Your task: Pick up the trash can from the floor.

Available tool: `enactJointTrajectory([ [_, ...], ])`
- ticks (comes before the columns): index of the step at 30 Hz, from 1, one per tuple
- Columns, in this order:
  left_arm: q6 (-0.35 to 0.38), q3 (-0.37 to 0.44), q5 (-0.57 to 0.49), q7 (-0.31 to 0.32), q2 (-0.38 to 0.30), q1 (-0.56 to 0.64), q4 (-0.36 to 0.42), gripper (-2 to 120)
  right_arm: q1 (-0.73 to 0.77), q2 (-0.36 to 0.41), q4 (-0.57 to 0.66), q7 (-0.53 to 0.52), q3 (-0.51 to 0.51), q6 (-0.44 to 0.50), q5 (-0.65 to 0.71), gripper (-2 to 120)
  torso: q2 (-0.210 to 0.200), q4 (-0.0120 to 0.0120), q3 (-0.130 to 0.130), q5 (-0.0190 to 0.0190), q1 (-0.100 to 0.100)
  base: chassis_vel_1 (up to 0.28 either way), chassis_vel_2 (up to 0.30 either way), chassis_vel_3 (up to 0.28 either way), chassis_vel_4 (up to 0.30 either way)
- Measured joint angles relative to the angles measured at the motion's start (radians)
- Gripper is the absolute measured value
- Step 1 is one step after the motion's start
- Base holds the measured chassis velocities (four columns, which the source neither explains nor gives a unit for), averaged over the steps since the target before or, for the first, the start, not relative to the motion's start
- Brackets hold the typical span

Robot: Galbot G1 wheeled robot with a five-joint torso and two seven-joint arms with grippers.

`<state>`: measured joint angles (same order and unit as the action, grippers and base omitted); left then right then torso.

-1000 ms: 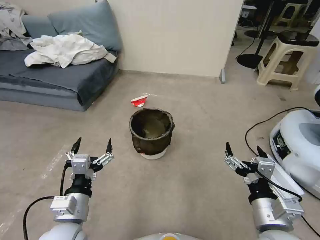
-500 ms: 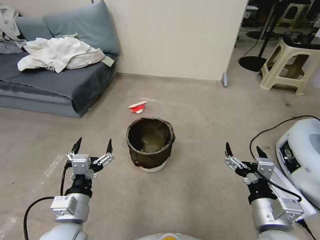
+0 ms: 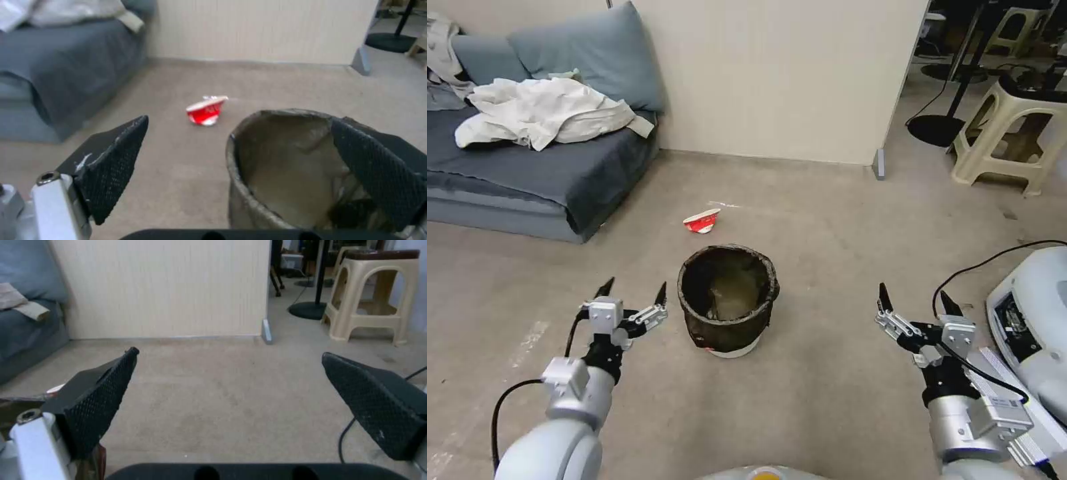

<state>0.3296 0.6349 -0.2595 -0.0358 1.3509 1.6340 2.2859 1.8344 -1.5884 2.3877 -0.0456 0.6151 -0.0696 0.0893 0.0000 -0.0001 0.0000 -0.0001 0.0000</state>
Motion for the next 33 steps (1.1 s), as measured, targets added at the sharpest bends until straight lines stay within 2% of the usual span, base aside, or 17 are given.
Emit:
enactJointTrajectory([
  [9, 0.133, -0.068, -0.092, 0.056, -0.058, -0.158, -0.106, 100, -0.006, 0.002, -0.022, -0.006, 0.003, 0.007, 0.002, 100, 0.000, 0.0000, 0.000, 0.0000, 0.000, 0.000, 0.000, 0.000, 0.000],
  [15, 0.176, -0.127, -0.111, 0.076, -0.066, -0.258, -0.180, 100, -0.014, 0.002, -0.035, -0.012, 0.008, 0.008, 0.002, 100, 0.000, 0.0001, 0.000, 0.0001, 0.000, 0.000, 0.000, 0.000, 0.000],
  [17, 0.205, -0.172, -0.111, 0.115, -0.067, -0.311, -0.218, 100, -0.023, 0.002, -0.044, -0.018, 0.010, 0.007, 0.003, 100, 0.000, 0.0001, 0.000, 0.0001, 0.000, 0.000, 0.000, 0.000, 0.000],
  [18, 0.205, -0.172, -0.111, 0.115, -0.067, -0.311, -0.218, 100, -0.023, 0.002, -0.044, -0.018, 0.010, 0.007, 0.003, 100, 0.000, 0.0001, 0.000, 0.0001, 0.000, 0.000, 0.000, 0.000, 0.000],
  [20, 0.262, -0.219, -0.110, 0.174, -0.065, -0.360, -0.248, 100, -0.032, 0.003, -0.051, -0.022, 0.011, 0.005, 0.006, 100, 0.000, 0.0000, 0.000, 0.0002, 0.000, 0.000, 0.000, 0.000, 0.000],
  [21, 0.262, -0.219, -0.110, 0.174, -0.065, -0.360, -0.248, 100, -0.032, 0.003, -0.051, -0.022, 0.011, 0.005, 0.006, 100, 0.000, 0.0000, 0.000, 0.0002, 0.000, 0.000, 0.000, 0.000, 0.000],
  [24, 0.317, -0.279, -0.108, 0.238, -0.059, -0.419, -0.291, 100, -0.042, 0.003, -0.058, -0.022, 0.012, -0.002, 0.007, 100, 0.000, 0.0000, 0.000, 0.0002, 0.000, 0.000, 0.000, 0.000, 0.000],
  [33, 0.366, -0.328, -0.107, 0.296, -0.037, -0.493, -0.375, 100, -0.054, 0.008, -0.071, -0.022, 0.012, -0.013, 0.008, 100, 0.000, 0.0000, 0.000, 0.0001, 0.000, 0.000, 0.000, 0.000, 0.000],
])
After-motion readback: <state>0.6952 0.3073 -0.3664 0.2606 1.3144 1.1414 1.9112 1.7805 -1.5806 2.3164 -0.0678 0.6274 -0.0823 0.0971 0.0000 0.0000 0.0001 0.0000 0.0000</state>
